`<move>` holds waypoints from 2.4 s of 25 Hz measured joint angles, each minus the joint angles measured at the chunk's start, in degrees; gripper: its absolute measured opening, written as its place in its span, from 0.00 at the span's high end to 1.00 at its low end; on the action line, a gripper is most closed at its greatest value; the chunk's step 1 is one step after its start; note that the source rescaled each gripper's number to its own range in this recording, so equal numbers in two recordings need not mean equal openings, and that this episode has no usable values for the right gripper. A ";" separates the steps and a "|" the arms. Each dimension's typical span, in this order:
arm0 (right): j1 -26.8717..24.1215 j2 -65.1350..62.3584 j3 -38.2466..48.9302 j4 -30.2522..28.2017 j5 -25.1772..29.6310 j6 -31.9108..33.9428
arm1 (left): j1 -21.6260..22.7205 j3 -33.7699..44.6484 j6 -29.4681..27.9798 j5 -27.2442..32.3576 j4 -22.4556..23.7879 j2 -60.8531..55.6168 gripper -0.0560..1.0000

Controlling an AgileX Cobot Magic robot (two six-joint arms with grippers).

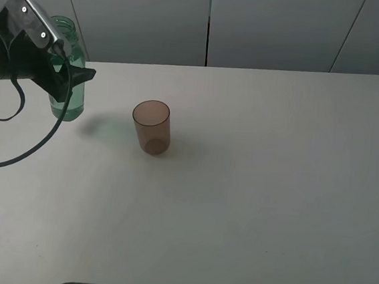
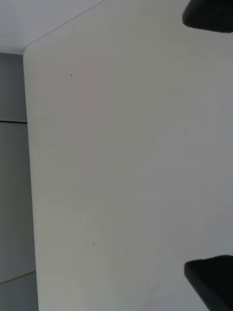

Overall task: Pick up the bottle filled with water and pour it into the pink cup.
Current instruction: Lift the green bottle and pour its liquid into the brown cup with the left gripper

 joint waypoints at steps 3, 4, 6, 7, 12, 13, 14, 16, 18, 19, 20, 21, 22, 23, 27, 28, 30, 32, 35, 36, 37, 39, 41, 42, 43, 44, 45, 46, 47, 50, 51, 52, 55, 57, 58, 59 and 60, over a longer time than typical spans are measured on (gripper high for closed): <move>0.00 0.00 0.00 0.00 0.00 0.00 | -0.08 -0.09 0.00 0.00 1.48 0.00 0.94; 0.00 0.00 0.00 0.00 0.00 0.00 | -0.34 -0.09 0.00 0.28 1.62 0.00 0.94; 0.00 0.00 0.00 0.00 0.00 0.00 | -0.90 -0.12 0.91 1.21 1.84 0.00 0.94; 0.00 0.00 0.00 0.00 0.00 0.00 | -1.57 -0.22 1.86 2.00 1.84 0.00 0.94; 0.00 0.00 0.00 0.00 0.00 0.00 | -5.42 -2.39 4.10 7.46 1.58 0.00 0.94; 0.00 0.00 0.00 0.00 0.00 0.00 | -6.08 -3.05 4.10 7.95 1.46 0.00 0.94; 0.00 0.00 0.00 0.00 0.00 0.00 | -6.60 -3.54 4.10 8.29 1.46 0.00 0.94; 0.00 0.00 0.00 0.00 0.00 0.00 | -7.10 -4.67 4.22 8.43 1.46 0.00 0.94; 0.00 0.00 0.00 0.00 0.00 0.00 | -7.36 -5.19 4.33 8.55 1.46 0.00 0.94; 0.00 0.00 0.00 0.00 0.00 0.00 | -7.60 -5.32 4.44 8.55 1.46 0.00 0.94; 0.00 0.00 0.00 0.00 0.00 0.00 | -7.58 -5.42 4.44 8.68 1.46 0.00 0.94; 0.00 0.00 0.00 0.00 0.00 0.00 | -7.72 -5.53 4.56 9.04 1.46 0.00 0.94; 0.00 0.00 0.00 0.00 0.00 0.00 | -8.02 -5.65 5.31 9.56 1.46 0.00 0.94; 0.00 0.00 0.00 0.00 0.00 0.00 | -8.29 -5.74 6.37 10.49 1.46 0.00 0.94; 0.00 0.00 0.00 0.00 0.00 0.00 | -11.16 -6.51 9.11 15.23 1.46 0.00 0.94; 0.00 0.00 0.00 0.00 0.00 0.00 | -11.85 -6.75 9.40 16.23 1.46 0.11 0.94; 0.00 0.00 0.00 0.00 0.00 0.00 | -12.57 -7.49 9.64 17.00 1.36 0.11 0.94; 0.00 0.00 0.00 0.00 0.00 0.00 | -12.71 -8.04 9.93 17.56 1.36 0.11 0.94; 0.00 0.00 0.00 0.00 0.00 0.00 | -12.71 -8.13 11.62 18.32 1.36 0.11 0.94; 0.00 0.00 0.00 0.00 0.00 0.00 | -12.83 -8.13 12.31 18.67 1.36 0.11 0.94; 0.00 0.00 0.00 0.00 0.00 0.00 | -12.96 -8.13 13.24 19.07 1.36 0.11 0.94; 0.00 0.00 0.00 0.00 0.00 0.00 | -13.81 -8.13 15.38 20.53 1.25 0.11 0.94; 0.00 0.00 0.00 0.00 0.00 0.00 | -14.63 -8.13 17.93 21.69 1.25 0.11 0.94; 0.00 0.00 0.00 0.00 0.00 0.00 | -15.12 -8.13 18.79 22.22 1.25 0.11 0.94; 0.00 0.00 0.00 0.00 0.00 0.00 | -15.62 -8.13 19.60 22.57 1.25 0.11 0.94; 0.00 0.00 0.00 0.00 0.00 0.00 | -15.82 -8.13 20.28 23.14 1.25 0.11 0.94; 0.00 0.00 0.00 0.00 0.00 0.00 | -15.95 -8.13 20.73 23.39 1.13 0.11 0.94; 0.00 0.00 0.00 0.00 0.00 0.00 | -15.99 -8.13 21.12 23.57 1.13 0.11 0.94; 0.00 0.00 0.00 0.00 0.00 0.00 | -15.99 -8.13 21.29 23.89 1.01 0.11 0.94; 0.00 0.00 0.00 0.00 0.00 0.00 | -15.99 -8.13 21.59 24.95 0.92 0.11 0.94; 0.00 0.00 0.00 0.00 0.00 0.00 | -15.99 -8.13 21.63 25.19 0.92 0.11 0.94; 0.00 0.00 0.00 0.00 0.00 0.00 | -15.99 -8.13 21.63 25.49 0.92 0.11 0.94; 0.00 0.00 0.00 0.00 0.00 0.00 | -15.99 -8.13 21.83 26.07 0.65 0.11 0.94; 0.00 0.00 0.00 0.00 0.00 0.00 | -15.99 -8.13 21.94 26.31 0.53 0.11 0.94; 0.00 0.00 0.00 0.00 0.00 0.00 | -15.99 -8.13 21.94 26.40 0.53 0.11 0.94; 0.00 0.00 0.00 0.00 0.00 0.00 | -15.99 -8.13 21.94 26.52 0.53 0.11 0.94; 0.00 0.00 0.00 0.00 0.00 0.00 | -15.99 -8.13 21.94 26.52 0.53 0.11 0.94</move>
